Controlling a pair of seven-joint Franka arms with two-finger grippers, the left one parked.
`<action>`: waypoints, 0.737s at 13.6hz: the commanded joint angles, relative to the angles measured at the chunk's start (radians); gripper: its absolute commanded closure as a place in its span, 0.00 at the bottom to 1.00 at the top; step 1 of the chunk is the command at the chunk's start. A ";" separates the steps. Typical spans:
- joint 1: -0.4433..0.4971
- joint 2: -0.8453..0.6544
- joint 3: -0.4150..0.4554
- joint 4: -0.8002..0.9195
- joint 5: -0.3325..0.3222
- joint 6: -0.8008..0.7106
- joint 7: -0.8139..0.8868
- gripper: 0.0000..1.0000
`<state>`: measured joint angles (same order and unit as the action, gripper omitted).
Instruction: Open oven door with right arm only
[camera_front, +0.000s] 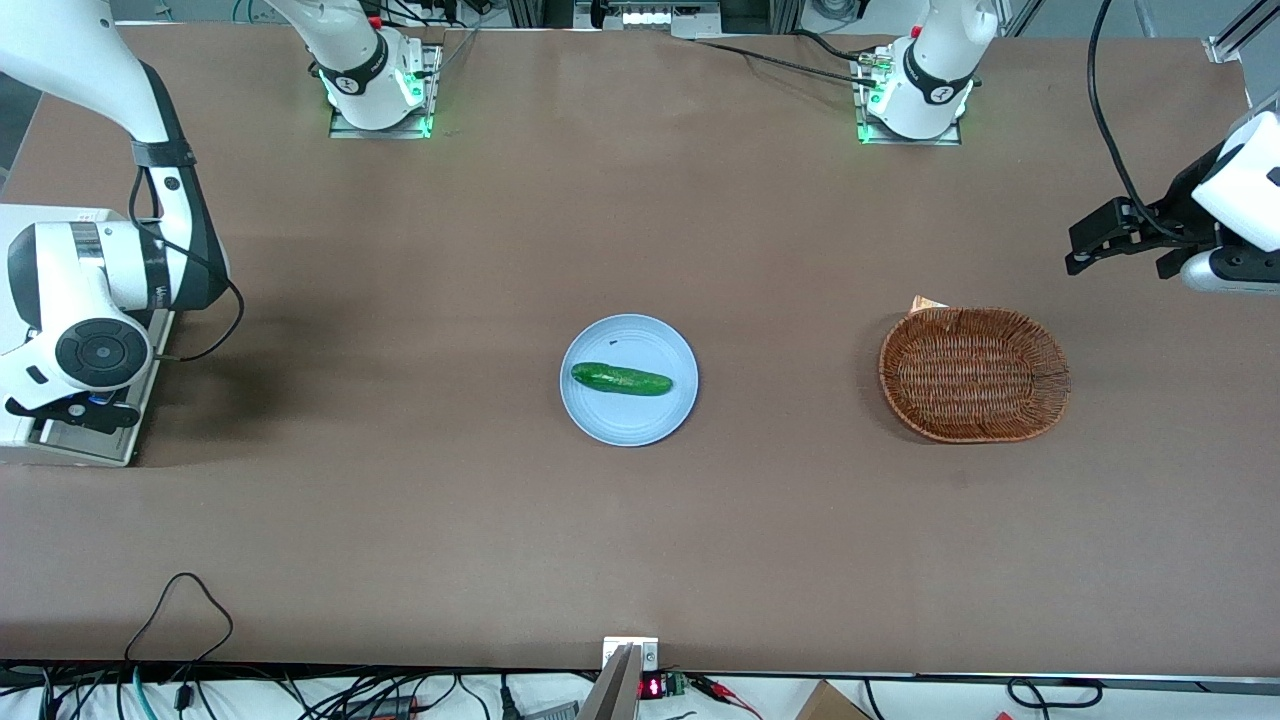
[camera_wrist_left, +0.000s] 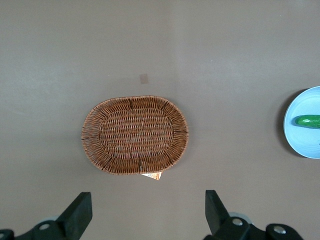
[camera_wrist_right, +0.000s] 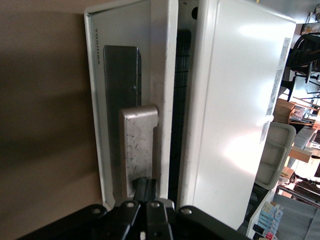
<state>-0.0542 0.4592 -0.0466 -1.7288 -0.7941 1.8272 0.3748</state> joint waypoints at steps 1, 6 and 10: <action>-0.007 0.004 0.007 -0.014 0.027 0.024 0.009 1.00; 0.000 0.004 0.007 -0.015 0.064 0.035 0.007 1.00; 0.005 0.004 0.007 -0.026 0.084 0.046 0.007 1.00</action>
<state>-0.0429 0.4574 -0.0384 -1.7305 -0.7247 1.8391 0.3748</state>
